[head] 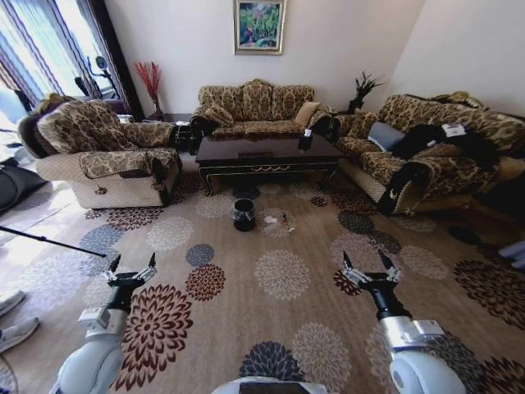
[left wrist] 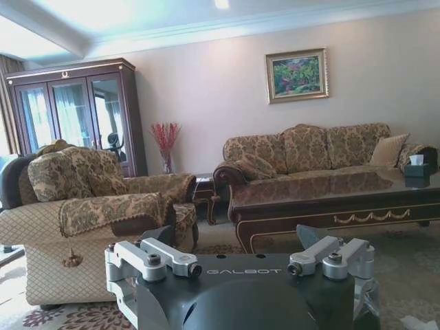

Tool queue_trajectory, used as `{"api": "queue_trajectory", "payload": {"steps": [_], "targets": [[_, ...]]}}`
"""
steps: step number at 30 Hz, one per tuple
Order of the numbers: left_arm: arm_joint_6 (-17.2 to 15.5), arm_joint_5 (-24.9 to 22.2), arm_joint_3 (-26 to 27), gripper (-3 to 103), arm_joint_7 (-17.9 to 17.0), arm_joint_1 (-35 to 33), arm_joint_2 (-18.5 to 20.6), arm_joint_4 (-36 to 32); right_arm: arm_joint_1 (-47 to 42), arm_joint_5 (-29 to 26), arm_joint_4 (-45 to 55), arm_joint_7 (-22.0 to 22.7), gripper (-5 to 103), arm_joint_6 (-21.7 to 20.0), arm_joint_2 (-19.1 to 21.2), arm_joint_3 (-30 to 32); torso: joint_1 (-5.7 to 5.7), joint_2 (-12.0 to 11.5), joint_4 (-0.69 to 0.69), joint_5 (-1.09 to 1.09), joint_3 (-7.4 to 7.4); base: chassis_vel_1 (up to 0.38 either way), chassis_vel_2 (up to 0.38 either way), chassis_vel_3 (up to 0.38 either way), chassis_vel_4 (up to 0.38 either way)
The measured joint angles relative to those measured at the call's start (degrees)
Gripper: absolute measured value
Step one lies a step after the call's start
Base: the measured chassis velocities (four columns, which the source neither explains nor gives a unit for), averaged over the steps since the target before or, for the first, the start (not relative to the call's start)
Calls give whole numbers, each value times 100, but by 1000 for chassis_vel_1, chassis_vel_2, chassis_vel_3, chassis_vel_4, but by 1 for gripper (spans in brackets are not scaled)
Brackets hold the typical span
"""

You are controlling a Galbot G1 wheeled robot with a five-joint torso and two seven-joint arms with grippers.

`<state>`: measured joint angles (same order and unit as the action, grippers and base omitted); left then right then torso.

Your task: Move to the front of the table and pick up the trash from the floor, then place it into the trash bin.

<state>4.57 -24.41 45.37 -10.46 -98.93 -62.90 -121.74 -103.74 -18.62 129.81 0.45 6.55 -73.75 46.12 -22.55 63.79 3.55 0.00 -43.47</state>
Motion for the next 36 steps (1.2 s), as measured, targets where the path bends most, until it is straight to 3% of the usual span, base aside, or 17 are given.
{"api": "queue_trajectory", "payload": {"steps": [25,29,33,36], "targets": [[75,6,-9,100,71,89,-3,94,-66,-30,15,50,100,24,-66,-26,0,0,0,0,0,0,0,0,0],[-95,51,13,100,167,93,0,13,12,-117,-3,74,100,-17,-15,-33,0,0,0,0,0,0,0,0,0],[-959,-47,-18,100,-253,250,11,-233,128,-300,-71,127,100,-105,59,-35,29,-67,0,1,34,0,0,0,0],[-1209,-133,-46,100,-367,322,-15,-296,149,-330,-90,135,100,-121,75,-35,63,-135,1,1,70,0,0,0,0]]}}
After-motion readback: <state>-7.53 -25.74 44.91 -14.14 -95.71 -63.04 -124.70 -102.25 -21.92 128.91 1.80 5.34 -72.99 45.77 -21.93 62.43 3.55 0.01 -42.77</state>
